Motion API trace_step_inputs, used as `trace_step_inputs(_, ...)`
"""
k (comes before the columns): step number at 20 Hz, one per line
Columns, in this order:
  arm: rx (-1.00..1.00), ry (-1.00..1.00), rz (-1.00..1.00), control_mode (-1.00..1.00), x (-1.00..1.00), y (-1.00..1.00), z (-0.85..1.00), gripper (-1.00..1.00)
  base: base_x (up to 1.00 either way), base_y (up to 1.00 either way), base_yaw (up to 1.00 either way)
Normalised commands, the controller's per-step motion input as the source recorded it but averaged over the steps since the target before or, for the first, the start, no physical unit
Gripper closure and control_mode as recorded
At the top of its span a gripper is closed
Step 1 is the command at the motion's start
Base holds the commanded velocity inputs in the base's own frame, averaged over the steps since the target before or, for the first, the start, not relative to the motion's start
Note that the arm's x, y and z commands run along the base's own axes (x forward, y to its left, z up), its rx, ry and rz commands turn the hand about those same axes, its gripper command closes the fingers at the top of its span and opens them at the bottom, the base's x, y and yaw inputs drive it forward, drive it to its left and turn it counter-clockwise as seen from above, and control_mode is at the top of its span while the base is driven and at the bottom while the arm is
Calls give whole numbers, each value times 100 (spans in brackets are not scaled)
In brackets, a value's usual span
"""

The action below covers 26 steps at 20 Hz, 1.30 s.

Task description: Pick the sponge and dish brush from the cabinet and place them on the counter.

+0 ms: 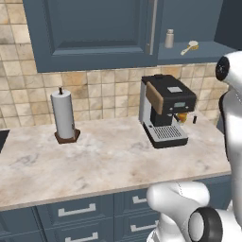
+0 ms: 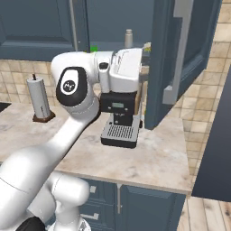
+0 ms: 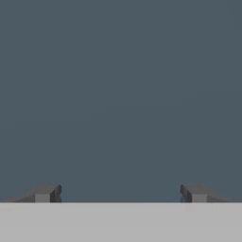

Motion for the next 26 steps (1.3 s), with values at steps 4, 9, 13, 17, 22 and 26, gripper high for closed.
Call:
trace_step_inputs(4,0,2,0,-100,12,-73,0,-100,0,0,0)
trace_step_inputs(9,0,6,0,-100,21,-69,-4,-100,0,0,0)
trace_step_inputs(13,0,9,3,-100,21,-50,-7,-100,0,0,0)
trace_step_inputs(17,1,1,1,-100,1,-16,0,-100,0,0,0)
trace_step_inputs(22,2,1,2,-100,2,-20,0,-100,0,0,0)
trace_step_inputs(26,0,0,17,-100,-35,6,0,-100,0,0,0)
